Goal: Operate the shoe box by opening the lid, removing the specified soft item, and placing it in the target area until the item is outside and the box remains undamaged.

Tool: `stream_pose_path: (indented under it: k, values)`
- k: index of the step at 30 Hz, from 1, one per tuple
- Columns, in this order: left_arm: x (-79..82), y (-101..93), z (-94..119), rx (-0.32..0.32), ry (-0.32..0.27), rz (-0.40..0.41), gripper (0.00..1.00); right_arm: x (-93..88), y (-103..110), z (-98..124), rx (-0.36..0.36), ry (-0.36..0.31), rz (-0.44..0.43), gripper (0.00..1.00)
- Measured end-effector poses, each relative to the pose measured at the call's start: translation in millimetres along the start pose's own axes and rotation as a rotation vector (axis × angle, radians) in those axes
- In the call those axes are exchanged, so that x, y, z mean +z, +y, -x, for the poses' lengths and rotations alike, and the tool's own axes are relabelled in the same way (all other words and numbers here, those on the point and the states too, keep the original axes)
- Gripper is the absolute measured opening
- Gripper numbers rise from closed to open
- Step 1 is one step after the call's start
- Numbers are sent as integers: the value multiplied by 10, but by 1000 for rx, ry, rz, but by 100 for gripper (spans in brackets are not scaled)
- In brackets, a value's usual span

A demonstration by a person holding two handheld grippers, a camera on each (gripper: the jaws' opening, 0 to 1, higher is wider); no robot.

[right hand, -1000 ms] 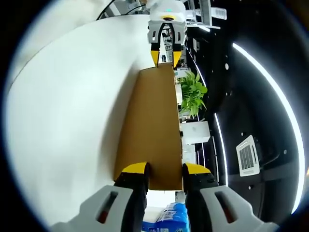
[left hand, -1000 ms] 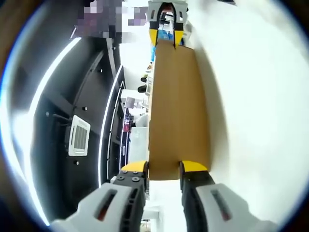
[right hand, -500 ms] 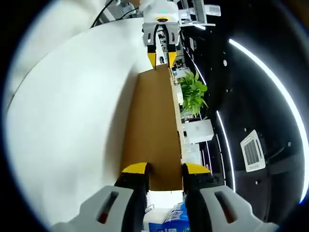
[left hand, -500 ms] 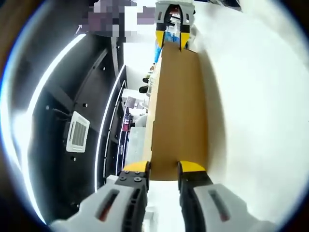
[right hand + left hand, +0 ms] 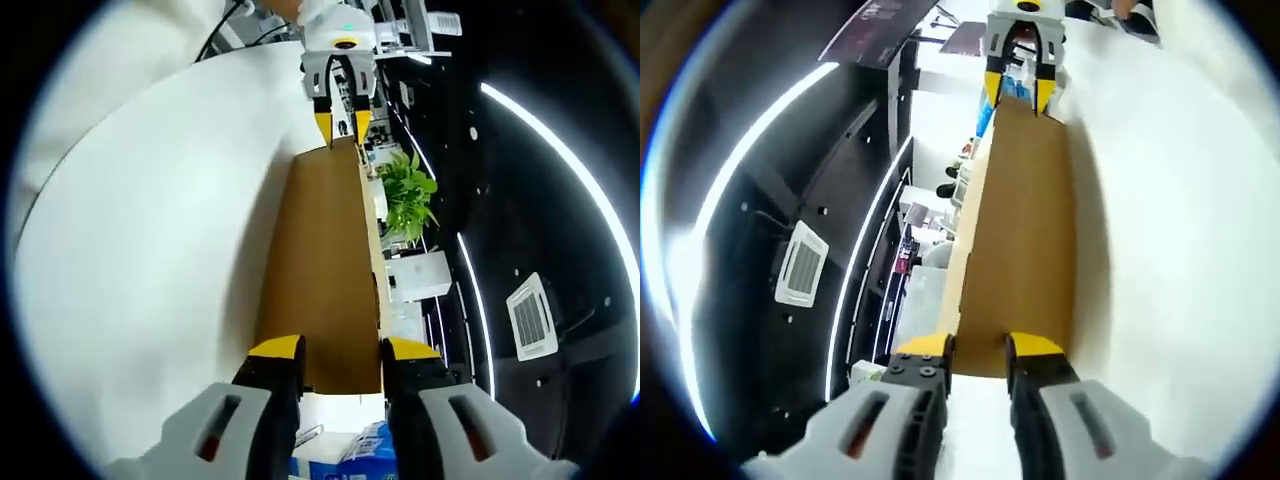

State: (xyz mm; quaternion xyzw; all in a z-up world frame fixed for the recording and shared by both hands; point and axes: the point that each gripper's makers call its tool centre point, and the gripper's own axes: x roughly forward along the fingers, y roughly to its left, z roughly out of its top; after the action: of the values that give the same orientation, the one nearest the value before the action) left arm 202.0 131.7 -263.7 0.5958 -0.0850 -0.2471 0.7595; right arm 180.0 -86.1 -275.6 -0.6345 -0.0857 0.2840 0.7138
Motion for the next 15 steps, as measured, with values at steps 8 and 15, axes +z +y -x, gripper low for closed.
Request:
stream_pose_path:
  k: [8, 15]
  values:
    - [48, 127, 89, 43, -93, 284, 28, 162, -92, 62, 1, -99, -224, 40]
    - [18, 117, 151, -62, -143, 586, 35, 199, -269, 185, -22, -201, -591, 45]
